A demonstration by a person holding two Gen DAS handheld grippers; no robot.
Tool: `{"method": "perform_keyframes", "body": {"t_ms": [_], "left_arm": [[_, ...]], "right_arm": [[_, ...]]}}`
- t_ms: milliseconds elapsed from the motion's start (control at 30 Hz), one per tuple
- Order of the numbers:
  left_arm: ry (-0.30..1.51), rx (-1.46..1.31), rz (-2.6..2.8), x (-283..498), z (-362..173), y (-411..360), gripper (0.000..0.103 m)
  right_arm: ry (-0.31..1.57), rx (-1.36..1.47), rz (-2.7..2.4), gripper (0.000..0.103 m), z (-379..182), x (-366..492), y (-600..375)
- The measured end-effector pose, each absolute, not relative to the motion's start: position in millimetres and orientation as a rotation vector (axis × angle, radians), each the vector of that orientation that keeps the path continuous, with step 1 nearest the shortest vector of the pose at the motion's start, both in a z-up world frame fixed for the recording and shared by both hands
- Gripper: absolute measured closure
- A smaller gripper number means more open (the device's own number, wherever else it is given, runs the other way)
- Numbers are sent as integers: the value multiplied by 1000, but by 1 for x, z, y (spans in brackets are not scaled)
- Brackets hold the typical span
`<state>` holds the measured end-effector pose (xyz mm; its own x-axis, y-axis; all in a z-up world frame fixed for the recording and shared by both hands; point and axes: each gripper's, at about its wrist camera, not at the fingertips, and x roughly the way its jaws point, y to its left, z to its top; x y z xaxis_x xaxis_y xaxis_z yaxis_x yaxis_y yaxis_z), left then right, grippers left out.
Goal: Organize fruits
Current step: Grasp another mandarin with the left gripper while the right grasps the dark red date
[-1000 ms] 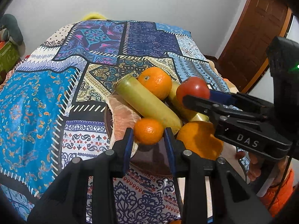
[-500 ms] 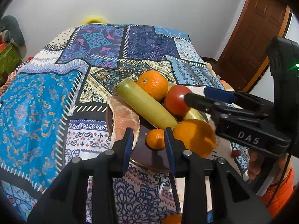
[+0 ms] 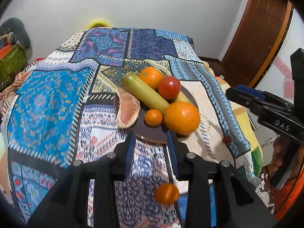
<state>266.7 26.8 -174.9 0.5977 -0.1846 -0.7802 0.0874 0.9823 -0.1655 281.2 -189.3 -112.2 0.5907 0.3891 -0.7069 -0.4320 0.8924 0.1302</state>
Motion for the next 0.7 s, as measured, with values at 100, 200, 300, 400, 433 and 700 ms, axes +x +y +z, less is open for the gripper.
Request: {"method": "perform_keyframes", "body": {"t_ms": [100, 200, 300, 400, 433, 700], "left_arm": [[934, -102, -154, 257, -178, 23, 62], [973, -104, -158, 247, -187, 18, 62], [1018, -125, -172, 240, -199, 15, 62], [1055, -138, -181, 234, -210, 10, 62], [1066, -140, -181, 232, -214, 9, 62], [1145, -131, -192, 222, -243, -1, 62]], "right_arm": [[812, -54, 452, 52, -110, 270, -202], [818, -48, 429, 52, -109, 261, -214], [829, -51, 406, 52, -110, 252, -226], [838, -63, 379, 52, -113, 244, -235], [842, -64, 373, 52, -115, 243, -239], [886, -48, 346, 52, -131, 230, -257]]}}
